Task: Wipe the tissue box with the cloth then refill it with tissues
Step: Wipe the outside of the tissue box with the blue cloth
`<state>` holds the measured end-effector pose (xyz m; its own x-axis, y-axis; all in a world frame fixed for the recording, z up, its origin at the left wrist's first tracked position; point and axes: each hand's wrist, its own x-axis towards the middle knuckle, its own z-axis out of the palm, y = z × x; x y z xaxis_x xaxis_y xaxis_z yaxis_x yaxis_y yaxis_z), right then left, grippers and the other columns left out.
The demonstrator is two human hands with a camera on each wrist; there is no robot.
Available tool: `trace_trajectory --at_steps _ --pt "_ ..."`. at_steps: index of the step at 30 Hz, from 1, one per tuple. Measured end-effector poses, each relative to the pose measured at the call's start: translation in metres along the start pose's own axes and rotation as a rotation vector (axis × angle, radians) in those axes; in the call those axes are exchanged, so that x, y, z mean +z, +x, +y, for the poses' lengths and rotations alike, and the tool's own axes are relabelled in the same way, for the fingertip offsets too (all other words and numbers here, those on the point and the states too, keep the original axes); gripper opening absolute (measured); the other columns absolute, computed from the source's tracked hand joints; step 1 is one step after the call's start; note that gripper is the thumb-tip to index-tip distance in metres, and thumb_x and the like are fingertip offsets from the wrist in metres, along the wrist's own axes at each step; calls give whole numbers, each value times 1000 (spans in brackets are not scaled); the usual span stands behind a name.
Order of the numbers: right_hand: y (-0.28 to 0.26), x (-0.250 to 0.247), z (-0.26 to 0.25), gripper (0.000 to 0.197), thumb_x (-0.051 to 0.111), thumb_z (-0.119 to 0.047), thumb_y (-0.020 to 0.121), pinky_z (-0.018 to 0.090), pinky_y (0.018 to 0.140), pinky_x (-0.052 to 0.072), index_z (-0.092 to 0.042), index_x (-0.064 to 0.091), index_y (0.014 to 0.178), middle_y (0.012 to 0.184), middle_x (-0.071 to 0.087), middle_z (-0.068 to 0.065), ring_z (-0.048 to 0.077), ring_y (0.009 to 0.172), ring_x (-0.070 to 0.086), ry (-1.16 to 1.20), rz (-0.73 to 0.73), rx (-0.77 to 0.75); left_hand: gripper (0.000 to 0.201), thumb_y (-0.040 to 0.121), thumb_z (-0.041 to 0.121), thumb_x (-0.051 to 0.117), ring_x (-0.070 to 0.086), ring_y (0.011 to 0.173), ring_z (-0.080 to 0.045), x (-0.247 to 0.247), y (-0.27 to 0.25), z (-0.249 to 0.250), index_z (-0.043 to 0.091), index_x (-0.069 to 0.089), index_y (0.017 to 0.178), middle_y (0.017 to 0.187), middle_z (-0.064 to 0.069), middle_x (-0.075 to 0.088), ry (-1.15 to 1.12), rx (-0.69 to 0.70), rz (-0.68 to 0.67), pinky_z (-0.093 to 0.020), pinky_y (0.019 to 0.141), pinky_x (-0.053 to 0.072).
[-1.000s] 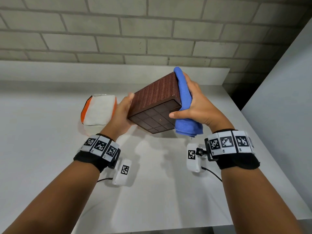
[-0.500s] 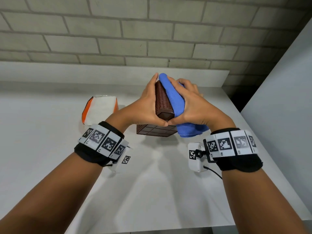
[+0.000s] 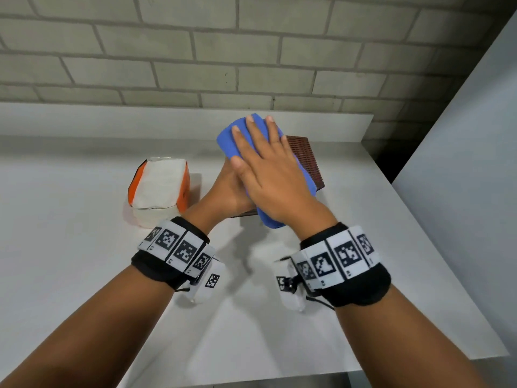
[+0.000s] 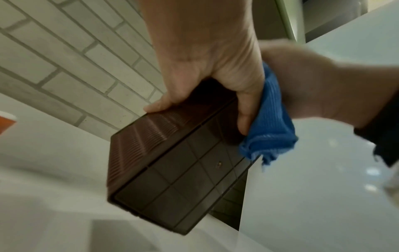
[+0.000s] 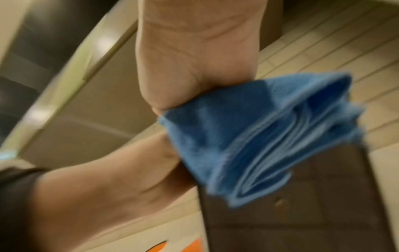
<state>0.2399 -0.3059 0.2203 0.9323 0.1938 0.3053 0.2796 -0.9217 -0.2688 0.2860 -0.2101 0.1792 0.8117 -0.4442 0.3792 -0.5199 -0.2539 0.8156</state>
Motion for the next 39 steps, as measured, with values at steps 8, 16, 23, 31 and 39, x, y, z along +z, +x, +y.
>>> trace_trajectory --at_steps 8,16,23,31,39 --pt "10 1 43 52 21 -33 103 39 120 -3 -26 6 153 162 2 -5 17 150 -7 228 0 209 101 53 22 84 49 117 -11 -8 -7 -6 11 27 135 131 -2 42 30 -15 132 -17 96 43" --pt "-1 -5 71 51 28 -32 103 21 119 4 -26 15 152 161 11 -12 5 149 7 667 -16 281 112 42 39 87 46 117 3 -17 -9 -12 20 28 135 127 12 42 -7 3 82 -11 100 38" --pt "6 -5 52 51 29 -33 103 35 121 2 -25 16 151 162 10 -4 20 150 -5 253 -7 37 117 43 41 88 39 113 24 -15 -3 -10 16 26 139 127 21 37 -32 13 57 0 95 33" --pt "1 5 76 51 29 -37 102 30 122 6 -29 18 151 161 14 -8 9 149 11 597 -18 299 109 46 41 85 47 121 1 -15 -12 -14 21 27 136 130 9 44 -84 -10 50 -11 101 38" --pt "3 2 35 51 25 -36 102 35 121 0 -30 12 152 162 6 -4 18 150 -4 202 -13 77 107 51 32 84 49 123 -4 -8 -8 -13 14 27 140 136 3 44 -146 -10 85 -16 99 43"
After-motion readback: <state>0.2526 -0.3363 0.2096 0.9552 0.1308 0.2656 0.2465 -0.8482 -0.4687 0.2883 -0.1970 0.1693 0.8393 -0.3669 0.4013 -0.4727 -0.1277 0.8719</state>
